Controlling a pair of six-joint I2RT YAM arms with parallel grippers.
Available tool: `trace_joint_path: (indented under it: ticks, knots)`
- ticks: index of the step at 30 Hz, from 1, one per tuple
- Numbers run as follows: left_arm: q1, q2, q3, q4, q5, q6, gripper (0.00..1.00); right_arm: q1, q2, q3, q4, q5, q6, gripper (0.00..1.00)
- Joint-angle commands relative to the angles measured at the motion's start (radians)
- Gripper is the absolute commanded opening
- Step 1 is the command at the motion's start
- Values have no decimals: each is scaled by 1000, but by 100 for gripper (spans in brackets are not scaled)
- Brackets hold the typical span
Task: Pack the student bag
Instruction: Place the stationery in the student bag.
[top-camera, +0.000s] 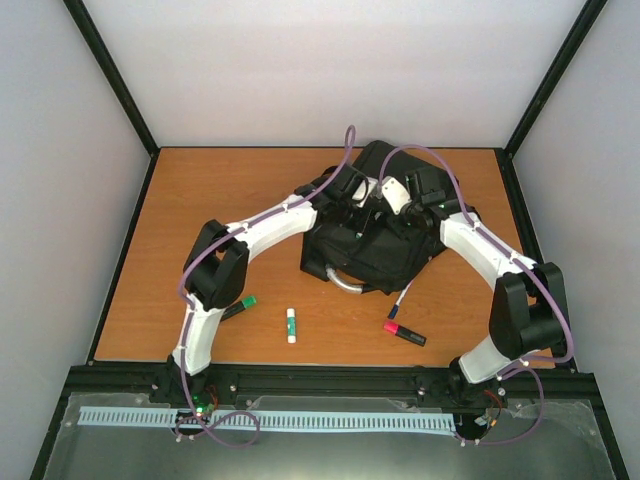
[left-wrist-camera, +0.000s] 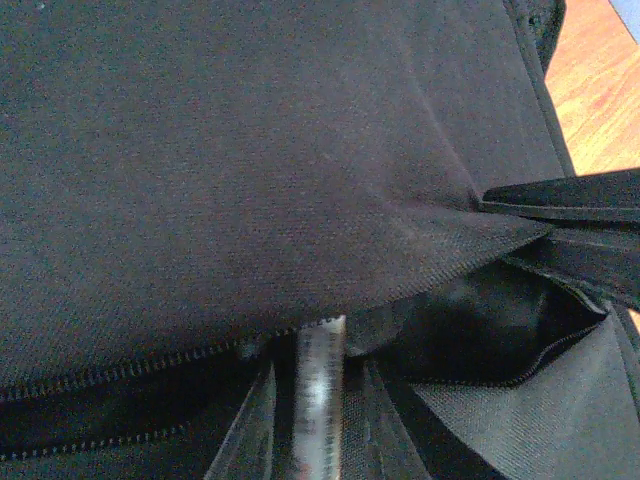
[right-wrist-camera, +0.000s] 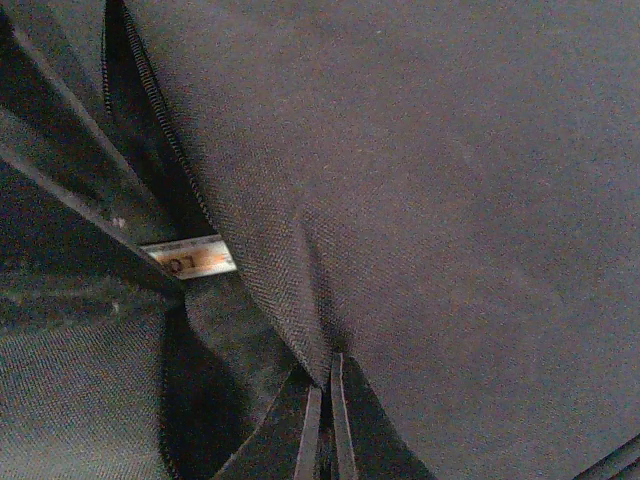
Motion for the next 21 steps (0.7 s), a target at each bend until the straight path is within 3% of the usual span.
trace_joint_path:
  ticks: [1,4,6,12,17,21]
  knots:
    - [2,-61,-10,-20,-29,22,33,4,-8,-15,23,-54,14,3]
    - [1,-165,-134,21,-29,21,48,4,-11,-20,29,-54,12,3]
    - [1,-216,-210,40,-37,16,49,4,-11,-21,29,-56,13,3]
    - [-1,-265,-351,97,-40,8,46,4,-11,-19,31,-61,16,3]
    - [-1,-219,-316,89,-55,15,43,5,-12,-19,30,-61,19,3]
    - [-1,-168,-249,79,-44,19,30,5,-17,-21,29,-58,18,3]
